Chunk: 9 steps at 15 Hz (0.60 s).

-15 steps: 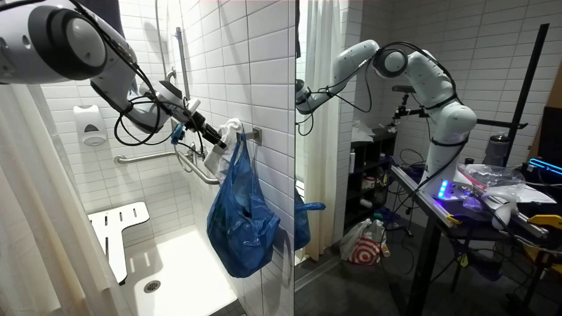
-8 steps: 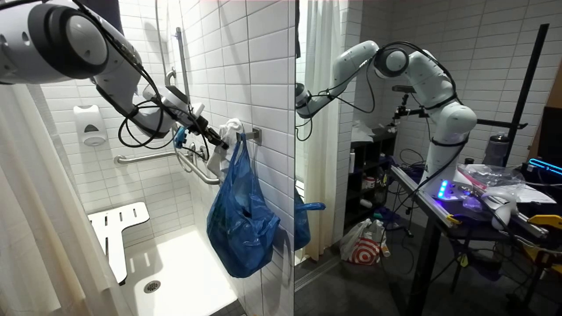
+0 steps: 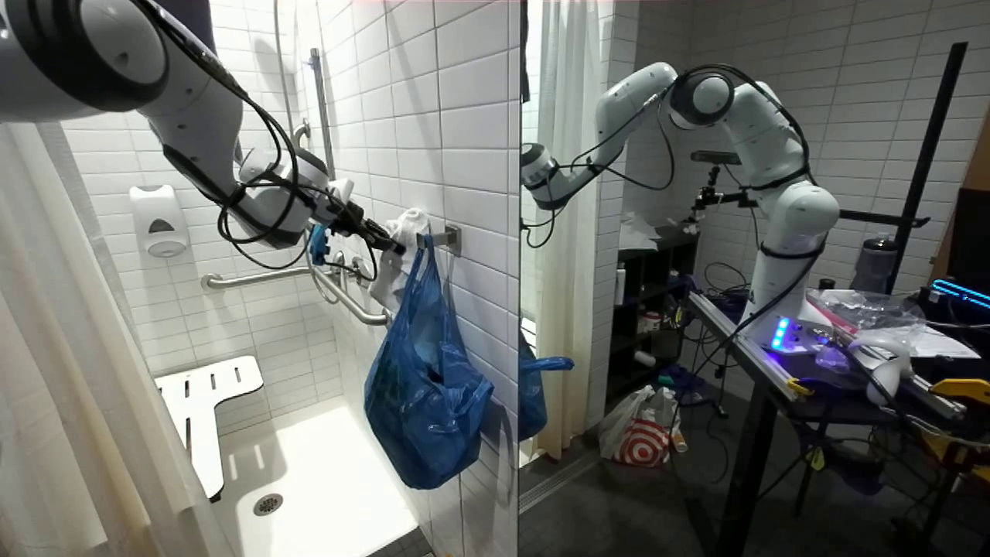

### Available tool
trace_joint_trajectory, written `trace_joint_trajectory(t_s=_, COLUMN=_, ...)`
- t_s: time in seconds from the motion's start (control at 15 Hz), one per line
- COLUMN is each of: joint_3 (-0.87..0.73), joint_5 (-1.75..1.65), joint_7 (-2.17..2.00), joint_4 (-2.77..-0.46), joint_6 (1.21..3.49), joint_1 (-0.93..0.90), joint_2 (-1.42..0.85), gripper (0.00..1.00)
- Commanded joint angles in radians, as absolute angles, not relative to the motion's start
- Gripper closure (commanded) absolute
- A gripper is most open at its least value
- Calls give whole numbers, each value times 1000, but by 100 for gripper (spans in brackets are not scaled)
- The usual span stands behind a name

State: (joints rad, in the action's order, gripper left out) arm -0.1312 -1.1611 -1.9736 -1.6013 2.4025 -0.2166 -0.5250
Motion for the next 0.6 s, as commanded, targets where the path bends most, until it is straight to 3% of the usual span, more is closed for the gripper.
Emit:
trace_joint_trajectory(t_s=0.0, joint_3=-122, joint_5=-1337, joint_7=-2104, joint_4=-1754, joint_6=2412, joint_1=-227, joint_2=-388, gripper=99)
trace_joint_trajectory(t_s=0.53, joint_3=-12, joint_5=-1653, joint_7=-2309, joint_4=-1921, joint_6=2378, joint_1=-181, joint_2=-245, gripper=99)
